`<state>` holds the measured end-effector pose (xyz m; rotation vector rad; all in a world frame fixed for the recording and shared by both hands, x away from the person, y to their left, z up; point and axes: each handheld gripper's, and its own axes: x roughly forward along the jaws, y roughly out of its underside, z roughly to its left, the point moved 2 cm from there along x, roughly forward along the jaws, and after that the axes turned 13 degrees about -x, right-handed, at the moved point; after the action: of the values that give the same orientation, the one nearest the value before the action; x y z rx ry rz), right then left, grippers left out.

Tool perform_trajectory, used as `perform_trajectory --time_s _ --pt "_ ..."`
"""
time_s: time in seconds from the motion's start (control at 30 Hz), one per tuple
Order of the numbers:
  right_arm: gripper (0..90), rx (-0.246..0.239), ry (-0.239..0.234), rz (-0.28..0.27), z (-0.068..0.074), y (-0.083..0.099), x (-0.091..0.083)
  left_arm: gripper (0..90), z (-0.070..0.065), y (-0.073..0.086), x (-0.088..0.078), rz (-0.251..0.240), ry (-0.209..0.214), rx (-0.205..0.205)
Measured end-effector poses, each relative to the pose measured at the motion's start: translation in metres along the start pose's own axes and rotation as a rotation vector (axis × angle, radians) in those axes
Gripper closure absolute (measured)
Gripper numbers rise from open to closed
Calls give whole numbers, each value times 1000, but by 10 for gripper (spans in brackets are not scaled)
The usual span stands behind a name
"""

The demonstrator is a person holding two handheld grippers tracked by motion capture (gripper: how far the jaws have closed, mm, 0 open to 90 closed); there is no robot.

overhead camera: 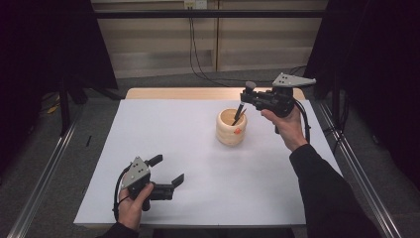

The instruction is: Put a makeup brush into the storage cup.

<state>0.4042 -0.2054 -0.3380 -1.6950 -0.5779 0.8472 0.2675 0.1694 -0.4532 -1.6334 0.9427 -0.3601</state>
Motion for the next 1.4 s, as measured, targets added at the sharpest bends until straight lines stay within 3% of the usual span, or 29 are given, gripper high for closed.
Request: perform_trajectory --time_s 0.3,0.4,0.43,0.5,0.53,1.4 --pt "772 15 12 40 -4 10 10 17 1 0 0 -3 7 -3" --pt "772 15 8 45 -4 12 12 17 2 -2 -1 6 4 28" --pt "771 12 7 47 -3 12 13 17 2 -2 -1 -6 2 6" --pt "772 10 1 54 -1 14 15 17 2 -2 -2 -2 -3 10" --pt "772 13 4 55 -1 15 15 17 1 -1 -1 -16 -1 -11" --pt "771 39 -8 118 6 46 30 17 5 -2 -2 -7 0 3"
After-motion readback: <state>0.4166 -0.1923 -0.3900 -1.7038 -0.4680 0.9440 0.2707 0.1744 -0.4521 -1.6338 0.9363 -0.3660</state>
